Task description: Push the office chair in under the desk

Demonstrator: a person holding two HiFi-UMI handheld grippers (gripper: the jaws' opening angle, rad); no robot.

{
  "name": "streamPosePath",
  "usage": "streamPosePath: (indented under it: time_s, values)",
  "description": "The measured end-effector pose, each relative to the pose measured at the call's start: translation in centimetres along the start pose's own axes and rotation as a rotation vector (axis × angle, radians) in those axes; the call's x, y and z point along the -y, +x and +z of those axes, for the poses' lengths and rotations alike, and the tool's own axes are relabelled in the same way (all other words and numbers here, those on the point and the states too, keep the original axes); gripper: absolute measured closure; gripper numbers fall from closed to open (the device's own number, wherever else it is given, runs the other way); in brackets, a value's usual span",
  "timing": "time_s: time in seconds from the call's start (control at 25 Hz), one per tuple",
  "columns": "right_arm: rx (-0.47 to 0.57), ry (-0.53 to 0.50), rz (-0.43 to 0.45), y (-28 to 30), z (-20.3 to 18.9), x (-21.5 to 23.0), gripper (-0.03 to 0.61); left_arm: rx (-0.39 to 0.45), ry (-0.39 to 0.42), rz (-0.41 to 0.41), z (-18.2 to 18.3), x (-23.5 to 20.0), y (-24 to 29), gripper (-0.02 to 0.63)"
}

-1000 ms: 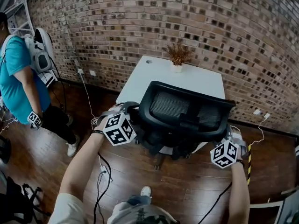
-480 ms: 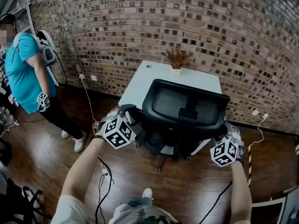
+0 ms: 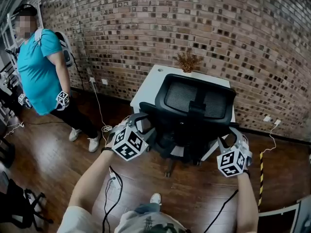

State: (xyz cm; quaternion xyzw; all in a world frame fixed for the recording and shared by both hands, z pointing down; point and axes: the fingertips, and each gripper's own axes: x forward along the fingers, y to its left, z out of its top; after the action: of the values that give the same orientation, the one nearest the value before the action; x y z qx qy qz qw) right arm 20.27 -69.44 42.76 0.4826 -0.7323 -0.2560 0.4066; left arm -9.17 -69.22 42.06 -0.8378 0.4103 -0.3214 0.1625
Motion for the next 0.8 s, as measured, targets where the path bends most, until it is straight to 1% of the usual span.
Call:
streamPosePath:
  time_s: [0.16, 0.2, 0.24, 0.28, 0.4, 0.52, 0.68, 0.8]
  values:
    - [0.081, 0.032, -0.017, -3.5, 2.8, -1.5, 0.39, 0.049, -0.043, 0.029, 1.7, 2.0, -3.2, 0.431]
    - [0.102, 0.045, -0.024, -4.5, 3.4, -1.8, 0.419, 0.059, -0.051, 0.037, 2.0, 2.6, -4.0, 0.45]
    - [0.125, 0.058, -0.027, -5.5, 4.1, -2.1, 0.47, 0.067, -0.057, 0.045, 2.3, 3.2, -4.8, 0.469]
    - [0.146, 0.07, -0.028, -6.4, 4.7, -2.5, 0.491, 0.073, -0.061, 0.051, 2.5, 3.8, -5.5, 0.485]
    - [0.187, 0.086, -0.03, -9.2, 6.0, -3.6, 0.503, 0.092, -0.079, 0.063, 3.2, 5.9, -7.8, 0.509]
    - [0.222, 0.116, -0.03, -12.0, 7.5, -5.1, 0.517, 0.137, -0.129, 0.073, 4.1, 7.7, -10.6, 0.535]
    - [0.311, 0.212, 0.008, -15.4, 10.5, -7.3, 0.558, 0.22, -0.205, 0.107, 6.2, 9.4, -14.4, 0.563]
    - [0.365, 0.302, 0.016, -17.9, 12.0, -8.0, 0.577, 0.287, -0.244, 0.102, 8.3, 11.1, -16.1, 0.58]
